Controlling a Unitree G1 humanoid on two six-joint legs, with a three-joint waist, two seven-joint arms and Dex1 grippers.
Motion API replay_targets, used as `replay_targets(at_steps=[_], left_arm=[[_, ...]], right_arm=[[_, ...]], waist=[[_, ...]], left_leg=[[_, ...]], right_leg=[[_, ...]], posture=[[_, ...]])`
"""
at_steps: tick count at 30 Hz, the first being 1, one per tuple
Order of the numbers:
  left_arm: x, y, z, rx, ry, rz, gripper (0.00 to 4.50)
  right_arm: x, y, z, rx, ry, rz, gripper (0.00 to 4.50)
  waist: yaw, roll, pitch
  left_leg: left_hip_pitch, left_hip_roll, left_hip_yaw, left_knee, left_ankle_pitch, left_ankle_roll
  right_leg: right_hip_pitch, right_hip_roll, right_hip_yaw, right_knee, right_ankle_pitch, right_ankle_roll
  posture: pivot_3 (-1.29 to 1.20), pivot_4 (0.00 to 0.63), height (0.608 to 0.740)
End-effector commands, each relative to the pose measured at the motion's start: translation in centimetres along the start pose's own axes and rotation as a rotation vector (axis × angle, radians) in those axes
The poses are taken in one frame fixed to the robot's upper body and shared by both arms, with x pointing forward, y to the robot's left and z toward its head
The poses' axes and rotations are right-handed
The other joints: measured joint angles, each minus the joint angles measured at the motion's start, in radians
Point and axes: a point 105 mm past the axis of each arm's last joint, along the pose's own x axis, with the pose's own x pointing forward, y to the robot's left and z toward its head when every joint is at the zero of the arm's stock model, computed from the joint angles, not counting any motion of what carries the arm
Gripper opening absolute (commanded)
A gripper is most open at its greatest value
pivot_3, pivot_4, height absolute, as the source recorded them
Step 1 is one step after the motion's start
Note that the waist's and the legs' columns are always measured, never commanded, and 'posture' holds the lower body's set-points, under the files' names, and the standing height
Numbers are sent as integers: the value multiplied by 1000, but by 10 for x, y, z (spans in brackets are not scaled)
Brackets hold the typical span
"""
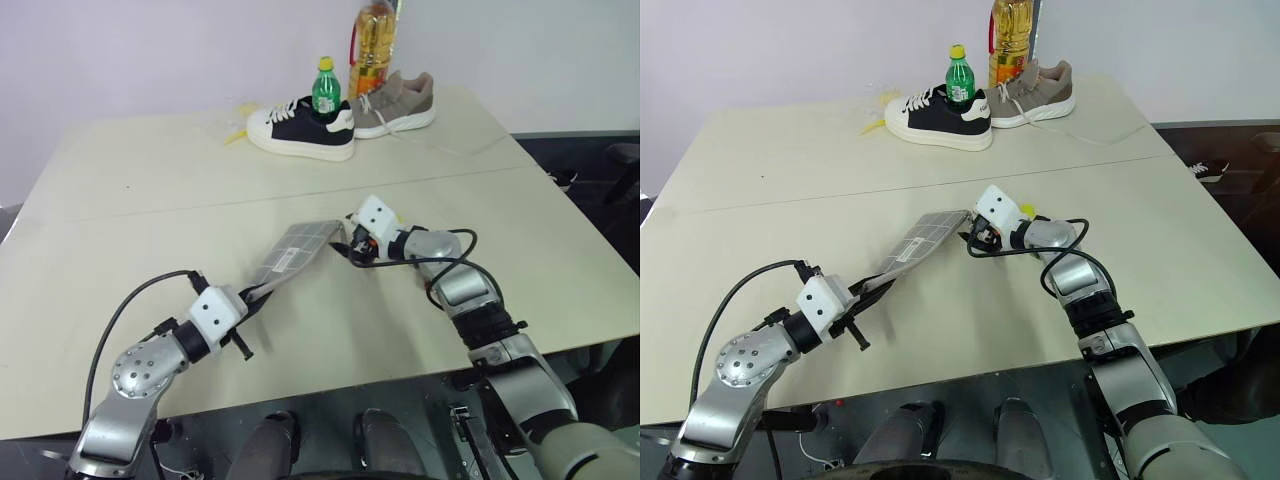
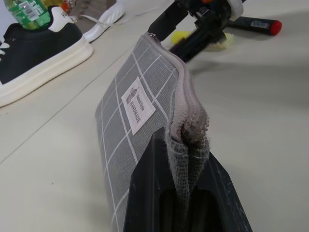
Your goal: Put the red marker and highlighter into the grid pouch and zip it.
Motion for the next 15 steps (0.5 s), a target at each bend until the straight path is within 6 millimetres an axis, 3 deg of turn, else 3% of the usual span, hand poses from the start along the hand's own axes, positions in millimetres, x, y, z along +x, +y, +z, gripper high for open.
replay_targets(at_steps=[1, 4, 10, 15], left_arm=[[-2, 5, 11, 39, -33, 19, 0], [0, 7, 10, 45, -31, 27, 0], [10, 10, 2, 51, -10, 76, 0], [34, 3, -3, 18, -9, 108, 0]], right_arm=[[-1, -3, 17, -23, -58, 0, 1532], [-1, -2, 18, -41, -53, -7, 75], [-2, 7, 22, -95, -45, 18, 75], [-5, 29, 30, -194, -54, 105, 75]], waist=[[0, 0, 0], [0, 0, 0], [1, 0, 0], [3, 0, 0]], left_leg=[[0, 0, 0, 0, 0, 0], [0, 0, 0, 0, 0, 0], [0, 0, 0, 0, 0, 0], [0, 0, 0, 0, 0, 0]], right_leg=[[0, 0, 0, 0, 0, 0], [0, 0, 0, 0, 0, 0], [0, 0, 0, 0, 0, 0], [1, 0, 0, -1, 0, 0]], posture=[[0, 150, 740], [0, 150, 740], [0, 150, 740], [0, 150, 740]])
